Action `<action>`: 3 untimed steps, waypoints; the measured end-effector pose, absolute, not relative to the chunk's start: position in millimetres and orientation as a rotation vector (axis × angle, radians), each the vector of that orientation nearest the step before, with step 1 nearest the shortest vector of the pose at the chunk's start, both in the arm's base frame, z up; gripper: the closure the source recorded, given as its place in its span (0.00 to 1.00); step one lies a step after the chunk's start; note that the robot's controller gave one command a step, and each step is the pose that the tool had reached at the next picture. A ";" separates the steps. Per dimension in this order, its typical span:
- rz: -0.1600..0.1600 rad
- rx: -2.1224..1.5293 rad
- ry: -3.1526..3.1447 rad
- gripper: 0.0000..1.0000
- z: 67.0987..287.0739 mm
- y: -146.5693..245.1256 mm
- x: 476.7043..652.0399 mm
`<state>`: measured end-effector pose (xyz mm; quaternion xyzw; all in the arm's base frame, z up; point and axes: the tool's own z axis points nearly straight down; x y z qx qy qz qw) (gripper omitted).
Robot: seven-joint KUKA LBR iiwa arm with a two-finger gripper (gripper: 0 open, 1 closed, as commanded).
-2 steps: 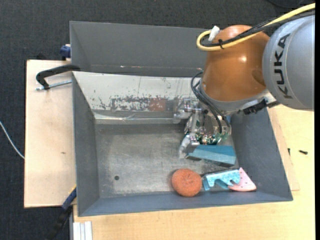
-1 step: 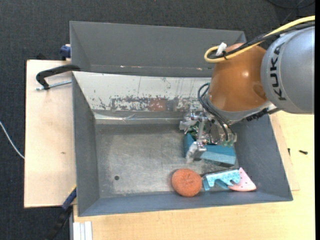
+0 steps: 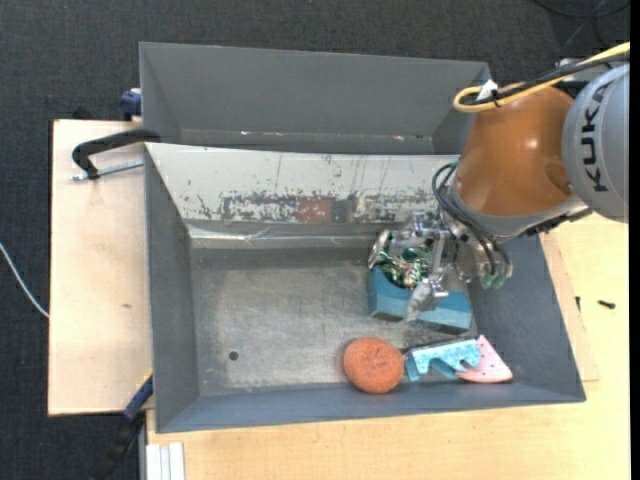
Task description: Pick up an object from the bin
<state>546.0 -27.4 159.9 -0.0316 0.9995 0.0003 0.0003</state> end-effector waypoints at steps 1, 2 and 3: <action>0.001 -0.105 3.138 0.00 142.1 -42.3 537.2; 0.004 -0.116 3.134 0.00 70.2 -62.5 536.3; 0.007 -0.135 3.200 1.00 71.5 -62.9 587.8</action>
Offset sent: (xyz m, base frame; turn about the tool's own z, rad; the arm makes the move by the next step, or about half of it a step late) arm -0.0123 -0.0359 -0.0899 -0.0142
